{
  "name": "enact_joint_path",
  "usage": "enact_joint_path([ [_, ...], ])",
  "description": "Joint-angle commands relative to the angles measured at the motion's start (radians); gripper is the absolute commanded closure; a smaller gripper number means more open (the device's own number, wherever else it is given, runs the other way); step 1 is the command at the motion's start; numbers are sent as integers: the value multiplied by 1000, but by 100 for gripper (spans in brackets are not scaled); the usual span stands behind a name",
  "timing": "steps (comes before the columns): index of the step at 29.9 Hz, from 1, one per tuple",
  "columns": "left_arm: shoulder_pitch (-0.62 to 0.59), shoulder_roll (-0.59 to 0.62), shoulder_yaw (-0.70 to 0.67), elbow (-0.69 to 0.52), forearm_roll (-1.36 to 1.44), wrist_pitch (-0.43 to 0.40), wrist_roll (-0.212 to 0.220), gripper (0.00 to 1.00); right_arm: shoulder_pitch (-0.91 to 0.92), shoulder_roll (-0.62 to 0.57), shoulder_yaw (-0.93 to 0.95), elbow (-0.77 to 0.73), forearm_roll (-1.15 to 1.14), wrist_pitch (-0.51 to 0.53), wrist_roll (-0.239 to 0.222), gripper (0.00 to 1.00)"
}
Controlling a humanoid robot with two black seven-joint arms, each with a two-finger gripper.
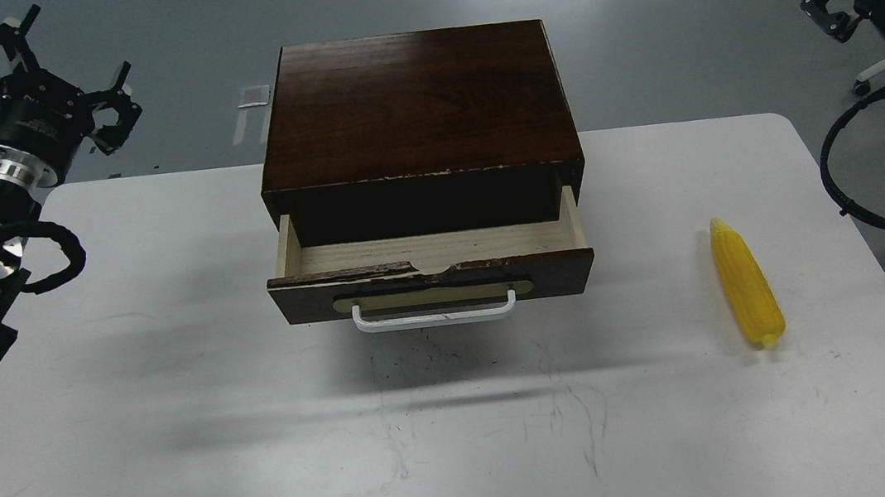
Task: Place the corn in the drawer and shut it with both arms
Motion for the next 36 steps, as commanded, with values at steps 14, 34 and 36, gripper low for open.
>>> enact_joint_path([
  [14, 25, 4, 7, 14, 3, 0, 1, 2, -4, -3, -3, 2, 0, 0, 0, 0],
  [34, 61, 3, -36, 14, -6, 0, 1, 2, -67, -8, -18, 14, 0, 0, 5, 0],
  [36, 59, 7, -40, 14, -6, 0, 1, 2, -73, 2, -25, 16, -2, 0, 5, 0],
])
